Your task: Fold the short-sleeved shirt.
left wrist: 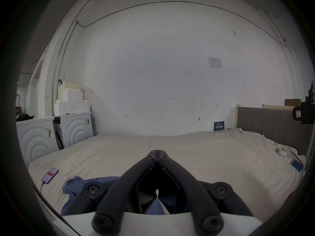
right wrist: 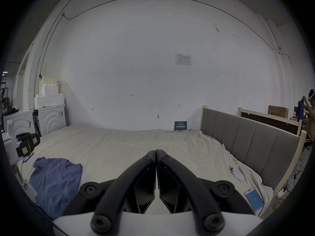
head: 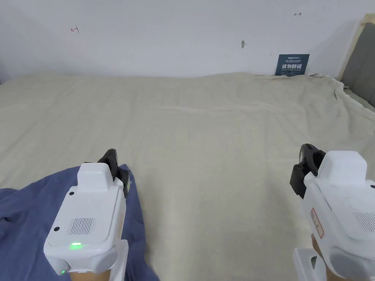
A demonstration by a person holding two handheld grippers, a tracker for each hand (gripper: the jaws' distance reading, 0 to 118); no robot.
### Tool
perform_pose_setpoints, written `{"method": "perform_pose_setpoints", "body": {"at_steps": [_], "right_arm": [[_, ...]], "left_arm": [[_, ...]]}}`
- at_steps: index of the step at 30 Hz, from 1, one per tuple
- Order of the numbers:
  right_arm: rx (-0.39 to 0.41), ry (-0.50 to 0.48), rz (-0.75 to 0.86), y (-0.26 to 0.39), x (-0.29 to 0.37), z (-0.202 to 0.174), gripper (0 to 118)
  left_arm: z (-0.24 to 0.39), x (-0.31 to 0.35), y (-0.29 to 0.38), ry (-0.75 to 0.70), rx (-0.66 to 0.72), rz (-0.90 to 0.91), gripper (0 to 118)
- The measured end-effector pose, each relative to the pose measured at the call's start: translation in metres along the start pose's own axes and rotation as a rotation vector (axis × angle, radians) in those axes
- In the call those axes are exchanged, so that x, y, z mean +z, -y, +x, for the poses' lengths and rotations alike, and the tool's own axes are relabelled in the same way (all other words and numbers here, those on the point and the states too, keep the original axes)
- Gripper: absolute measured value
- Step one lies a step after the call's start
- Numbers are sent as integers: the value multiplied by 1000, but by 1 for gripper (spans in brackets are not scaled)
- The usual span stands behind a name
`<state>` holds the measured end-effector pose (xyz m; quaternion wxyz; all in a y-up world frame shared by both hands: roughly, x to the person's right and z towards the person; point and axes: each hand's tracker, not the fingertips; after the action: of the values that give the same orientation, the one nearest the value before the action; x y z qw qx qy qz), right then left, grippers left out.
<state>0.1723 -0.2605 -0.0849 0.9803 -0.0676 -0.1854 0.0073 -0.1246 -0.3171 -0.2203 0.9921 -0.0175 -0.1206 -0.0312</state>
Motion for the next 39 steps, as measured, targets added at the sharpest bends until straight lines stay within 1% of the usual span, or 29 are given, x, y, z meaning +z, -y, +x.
{"method": "perform_pose_setpoints", "body": {"at_steps": [27, 33, 39], "right_arm": [[21, -17, 4, 2, -7, 4, 0], [23, -56, 12, -1, -14, -14, 0], [33, -142, 22, -7, -24, -48, 0]], "left_arm": [[-7, 1, -5, -8, 0, 11, 0], [-25, 4, -7, -51, 1, 18, 0], [-60, 14, -7, -136, -4, 24, 0]]}}
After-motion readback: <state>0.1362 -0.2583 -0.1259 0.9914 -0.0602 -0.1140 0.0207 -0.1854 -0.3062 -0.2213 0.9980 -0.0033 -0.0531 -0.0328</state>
